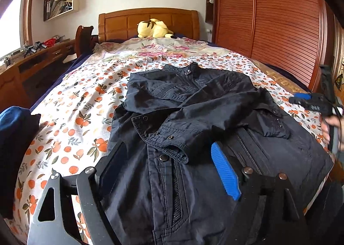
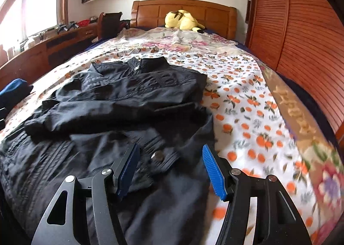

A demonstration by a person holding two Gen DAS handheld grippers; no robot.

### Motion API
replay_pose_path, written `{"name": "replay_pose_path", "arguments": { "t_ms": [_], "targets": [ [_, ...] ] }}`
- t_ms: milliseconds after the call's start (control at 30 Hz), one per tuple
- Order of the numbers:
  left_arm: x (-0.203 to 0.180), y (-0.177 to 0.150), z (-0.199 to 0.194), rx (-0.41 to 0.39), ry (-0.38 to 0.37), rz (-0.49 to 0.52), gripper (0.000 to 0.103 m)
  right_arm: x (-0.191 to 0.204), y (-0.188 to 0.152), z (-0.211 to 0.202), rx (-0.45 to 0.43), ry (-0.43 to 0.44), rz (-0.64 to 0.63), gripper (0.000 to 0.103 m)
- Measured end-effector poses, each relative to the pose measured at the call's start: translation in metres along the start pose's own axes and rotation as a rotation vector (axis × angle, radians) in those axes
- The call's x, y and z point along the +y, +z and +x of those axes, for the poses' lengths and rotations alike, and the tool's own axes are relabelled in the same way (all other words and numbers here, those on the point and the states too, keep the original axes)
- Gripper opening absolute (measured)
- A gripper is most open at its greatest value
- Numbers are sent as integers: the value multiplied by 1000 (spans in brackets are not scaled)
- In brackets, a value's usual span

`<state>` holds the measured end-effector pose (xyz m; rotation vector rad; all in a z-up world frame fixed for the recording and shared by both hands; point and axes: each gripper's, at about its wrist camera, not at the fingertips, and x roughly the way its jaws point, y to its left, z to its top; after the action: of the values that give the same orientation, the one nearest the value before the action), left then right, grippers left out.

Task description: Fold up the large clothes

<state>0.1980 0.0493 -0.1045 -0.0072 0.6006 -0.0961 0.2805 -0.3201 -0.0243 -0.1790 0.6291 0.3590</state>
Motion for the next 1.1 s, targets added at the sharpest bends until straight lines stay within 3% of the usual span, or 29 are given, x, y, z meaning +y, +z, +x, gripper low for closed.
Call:
{"name": "replay_pose_path", "arguments": {
  "t_ms": [133,333,533,567,600,700,800,933,1000,1100],
  "targets": [
    [-1,-3,-2,0,-1,-5,81,-22,29,39,50,-4,-14,62],
    [-6,-8,0,17,2,-19,81,-59,67,113,127,15,73,49],
    [-8,-12,5,37,9,-28,81,-63,67,175,251,88,101,48],
    [-8,-12,6,45,12,-26,81,-61,65,181,265,99,90,42],
    [-8,-11,7,50,14,-25,81,-60,66,185,266,114,79,24],
    [-6,-8,9,46,13,-16,81,-54,68,185,238,130,28,12],
    [-5,-8,11,43,15,-9,81,-64,69,182,203,19,28,10],
    [-3,-8,13,45,10,-11,81,-73,64,185,213,10,49,11],
    [-2,-9,11,43,3,-14,81,-70,62,175,194,-9,48,21],
    [-2,-10,9,54,3,-12,81,-65,56,147,185,-36,34,26]
  ]
}}
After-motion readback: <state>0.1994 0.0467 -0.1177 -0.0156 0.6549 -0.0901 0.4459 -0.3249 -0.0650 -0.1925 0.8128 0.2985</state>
